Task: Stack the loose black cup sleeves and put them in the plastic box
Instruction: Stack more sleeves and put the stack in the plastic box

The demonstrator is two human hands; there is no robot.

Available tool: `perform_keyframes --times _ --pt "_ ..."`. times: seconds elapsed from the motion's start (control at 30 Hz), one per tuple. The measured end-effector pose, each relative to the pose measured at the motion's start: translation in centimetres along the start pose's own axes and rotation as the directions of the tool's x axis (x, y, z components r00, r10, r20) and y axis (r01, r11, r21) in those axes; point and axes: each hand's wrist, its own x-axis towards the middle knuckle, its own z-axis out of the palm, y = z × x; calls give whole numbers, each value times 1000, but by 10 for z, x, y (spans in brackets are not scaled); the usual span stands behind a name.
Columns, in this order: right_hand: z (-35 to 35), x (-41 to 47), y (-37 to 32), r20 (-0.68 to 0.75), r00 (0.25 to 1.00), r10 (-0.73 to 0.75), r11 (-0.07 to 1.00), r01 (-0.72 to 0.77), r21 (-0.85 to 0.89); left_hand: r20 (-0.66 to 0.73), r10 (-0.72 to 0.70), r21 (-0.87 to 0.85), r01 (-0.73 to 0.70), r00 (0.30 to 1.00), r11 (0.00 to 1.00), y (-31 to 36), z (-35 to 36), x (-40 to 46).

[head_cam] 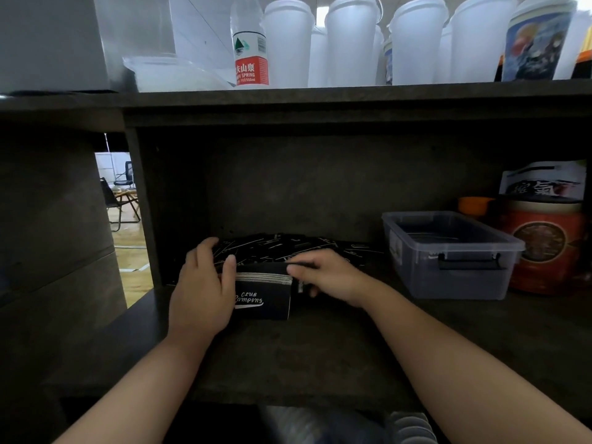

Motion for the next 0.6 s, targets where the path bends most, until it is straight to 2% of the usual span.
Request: perform_keyframes --times 0.07,0.1,0.13,0.2,0.23,0.27,0.3,0.33,0.37,0.43,0.6 --pt "9 2 0 226 969 102 977 -140 159 12 51 19 -51 999 998 1 -1 -1" --pt "11 4 2 284 950 128 955 -196 224 29 82 58 -83 996 995 0 -1 -1" --pt "10 4 2 285 948 142 934 -224 279 49 97 95 -101 994 990 0 -1 -1" --pt "5 4 3 103 983 155 943 -178 280 65 73 128 -80 995 989 -2 0 -1" --pt "1 6 7 -51 989 141 973 -129 190 67 65 134 -73 996 988 -2 1 0" --pt "-4 8 12 -197 976 93 996 -90 25 68 68 140 -77 995 987 -2 2 0" --pt "-10 12 20 -287 958 18 981 -72 -181 69 73 143 -82 995 986 -3 2 0" --pt "-13 14 27 -304 951 -50 929 -68 -365 68 76 143 -85 995 986 -4 3 1" --pt "-15 16 33 -279 957 -83 863 -71 -500 65 76 142 -84 995 986 -5 4 2" --pt "-12 19 39 -196 978 -78 756 -70 -651 57 79 141 -87 995 986 -5 4 1" --pt "9 27 30 18 986 -166 633 121 -764 38 93 143 -97 995 985 -6 5 1"
